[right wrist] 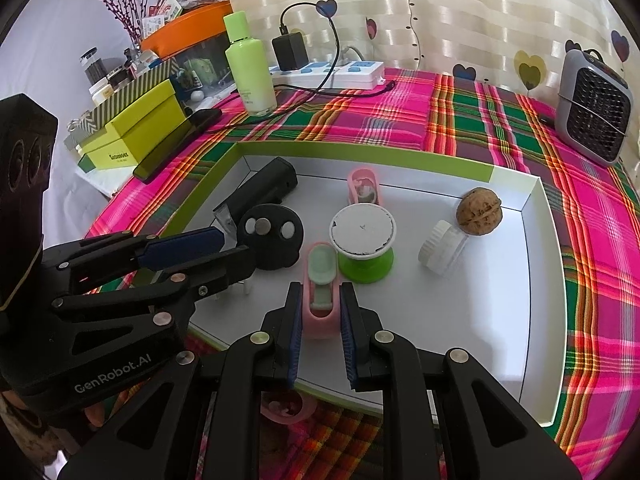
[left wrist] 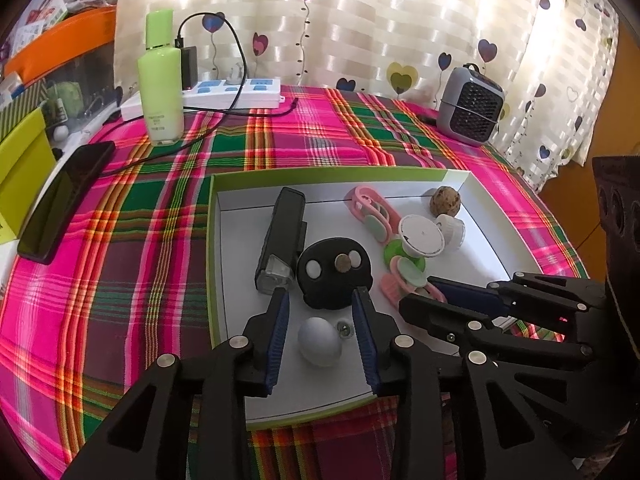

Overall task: Organize objects
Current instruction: 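Lower the pink clip and white peg into the box and open both tools, then withdraw both open tools from the box toward the remaining pink clip and walnut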

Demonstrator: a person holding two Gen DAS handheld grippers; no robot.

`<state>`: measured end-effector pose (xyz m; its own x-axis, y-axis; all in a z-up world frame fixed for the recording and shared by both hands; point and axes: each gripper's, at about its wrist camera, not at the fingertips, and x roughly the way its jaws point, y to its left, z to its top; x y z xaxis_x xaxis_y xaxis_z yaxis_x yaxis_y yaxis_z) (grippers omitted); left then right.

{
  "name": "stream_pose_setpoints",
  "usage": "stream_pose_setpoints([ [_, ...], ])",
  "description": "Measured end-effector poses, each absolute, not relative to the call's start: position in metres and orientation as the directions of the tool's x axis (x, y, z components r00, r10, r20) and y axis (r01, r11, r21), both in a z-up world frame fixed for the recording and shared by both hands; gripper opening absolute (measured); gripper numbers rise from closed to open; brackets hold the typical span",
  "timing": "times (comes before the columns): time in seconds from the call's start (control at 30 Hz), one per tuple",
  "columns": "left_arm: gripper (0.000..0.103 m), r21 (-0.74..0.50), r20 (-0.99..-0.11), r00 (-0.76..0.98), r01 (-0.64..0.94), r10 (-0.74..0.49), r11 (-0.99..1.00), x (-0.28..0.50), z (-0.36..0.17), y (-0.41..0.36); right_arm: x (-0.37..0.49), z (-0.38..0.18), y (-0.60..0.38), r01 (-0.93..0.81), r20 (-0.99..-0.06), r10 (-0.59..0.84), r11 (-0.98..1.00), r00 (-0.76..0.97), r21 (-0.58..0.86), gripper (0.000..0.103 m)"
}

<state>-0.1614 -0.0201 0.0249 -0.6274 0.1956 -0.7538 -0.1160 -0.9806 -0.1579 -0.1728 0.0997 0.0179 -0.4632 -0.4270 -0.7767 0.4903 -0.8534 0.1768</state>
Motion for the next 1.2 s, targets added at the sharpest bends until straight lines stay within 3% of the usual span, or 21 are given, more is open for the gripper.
stream_pose_setpoints([
  [0.23,0.035,-0.158,-0.752,-0.632,-0.106,0.189,-0.982,-0.157,0.028,-0.02,-0.17,0.019,0.104,0.472,-0.772,-0.417,-0.864,-0.479,0.174,0.03],
  [0.53,0.041,-0.16,-0.742,-0.647,-0.084,0.176,-0.984,-0.145,0.035,-0.027,-0.157,0.027,0.108,0.463,-0.754,-0.411,-0.872,-0.512,0.16,0.036],
  [1.2,0.042,-0.139,-0.695,-0.702,-0.08,0.155,-0.987,-0.089,0.06,-0.039,-0.103,0.052,0.118,0.389,-0.703,-0.382,-0.907,-0.599,0.162,0.036],
])
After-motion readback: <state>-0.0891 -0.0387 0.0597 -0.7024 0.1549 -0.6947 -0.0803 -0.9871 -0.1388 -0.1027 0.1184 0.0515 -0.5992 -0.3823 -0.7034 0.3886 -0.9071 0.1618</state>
